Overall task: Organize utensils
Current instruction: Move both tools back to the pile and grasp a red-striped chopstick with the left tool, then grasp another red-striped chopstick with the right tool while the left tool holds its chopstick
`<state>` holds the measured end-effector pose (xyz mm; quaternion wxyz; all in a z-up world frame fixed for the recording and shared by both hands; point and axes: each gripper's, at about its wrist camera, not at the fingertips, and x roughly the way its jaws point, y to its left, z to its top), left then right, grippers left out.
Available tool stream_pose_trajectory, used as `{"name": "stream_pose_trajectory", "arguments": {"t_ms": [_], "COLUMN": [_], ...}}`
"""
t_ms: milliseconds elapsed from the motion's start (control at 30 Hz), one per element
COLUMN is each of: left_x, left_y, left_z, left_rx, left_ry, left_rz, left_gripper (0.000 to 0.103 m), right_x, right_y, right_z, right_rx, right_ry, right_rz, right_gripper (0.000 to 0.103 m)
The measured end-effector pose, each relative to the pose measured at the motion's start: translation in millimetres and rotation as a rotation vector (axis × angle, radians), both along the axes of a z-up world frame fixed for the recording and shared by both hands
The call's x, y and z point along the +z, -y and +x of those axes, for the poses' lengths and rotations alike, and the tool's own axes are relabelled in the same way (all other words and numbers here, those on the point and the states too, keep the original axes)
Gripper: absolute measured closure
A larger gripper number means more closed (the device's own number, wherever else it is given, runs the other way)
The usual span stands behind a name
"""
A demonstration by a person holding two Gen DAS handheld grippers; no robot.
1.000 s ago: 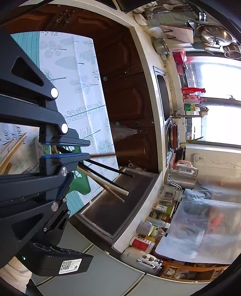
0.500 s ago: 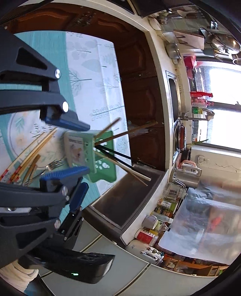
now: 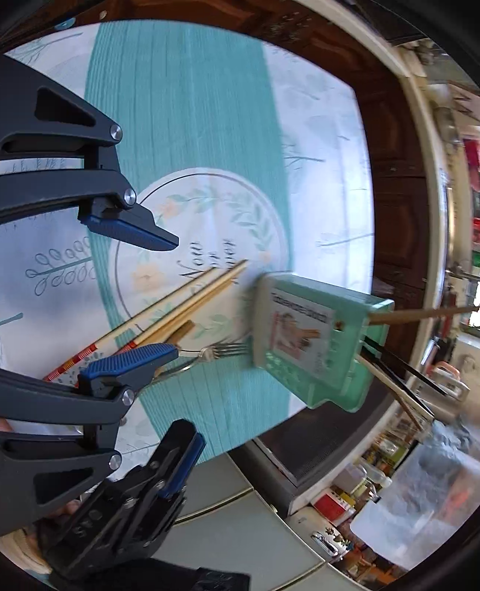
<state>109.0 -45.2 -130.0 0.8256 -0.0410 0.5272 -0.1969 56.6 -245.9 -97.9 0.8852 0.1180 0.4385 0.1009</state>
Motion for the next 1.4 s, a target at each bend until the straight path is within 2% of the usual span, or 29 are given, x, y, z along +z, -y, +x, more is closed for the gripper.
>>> {"name": "stream_pose_trajectory", "arguments": {"t_ms": [267, 367, 467, 633, 833, 933, 1033, 1100, 1267, 1400], "left_x": [-37.3, -49.5, -61.2, -76.2, -79.7, -80.0, -79.3, -80.1, -77.5, -80.5], "left_y": [23.0, 35.5, 46.9, 67.0, 93.6, 95.4, 89.3, 80.0, 46.5, 26.4], "left_z": [9.0, 9.1, 9.1, 4.0, -16.4, -20.7, -25.9, -24.1, -17.5, -17.0], "left_rx": [-0.003, -0.015, -0.026, -0.05, -0.131, -0.138, -0.154, -0.147, -0.149, -0.161], "left_ry": [-0.124, -0.164, -0.189, -0.197, -0.096, -0.09, -0.096, -0.117, -0.169, -0.201], "left_rz": [0.014, 0.031, 0.064, 0.166, 0.315, 0.323, 0.325, 0.316, 0.28, 0.287], "left_gripper": [0.053, 0.058, 0.059, 0.061, 0.061, 0.061, 0.075, 0.094, 0.098, 0.099], "right_x": [-32.9, -43.6, -51.0, -47.7, -39.2, -36.8, -33.8, -33.4, -32.9, -34.9], "right_y": [-8.3, -9.0, -5.0, 1.4, -0.4, -2.2, -3.2, -3.8, -10.1, -22.3], "right_z": [-33.3, -46.3, -55.7, -68.1, -71.4, -72.1, -74.8, -75.2, -74.1, -67.7], "right_rx": [0.011, 0.015, 0.007, -0.005, 0.0, 0.0, 0.005, 0.016, 0.052, 0.117], "right_ry": [-0.067, -0.084, -0.103, -0.082, -0.051, -0.044, -0.033, -0.031, -0.044, -0.076], "right_rz": [0.011, -0.012, -0.001, 0.007, -0.012, -0.019, -0.02, -0.026, -0.031, -0.024], "right_gripper": [0.08, 0.08, 0.079, 0.079, 0.079, 0.079, 0.079, 0.079, 0.079, 0.08]}}
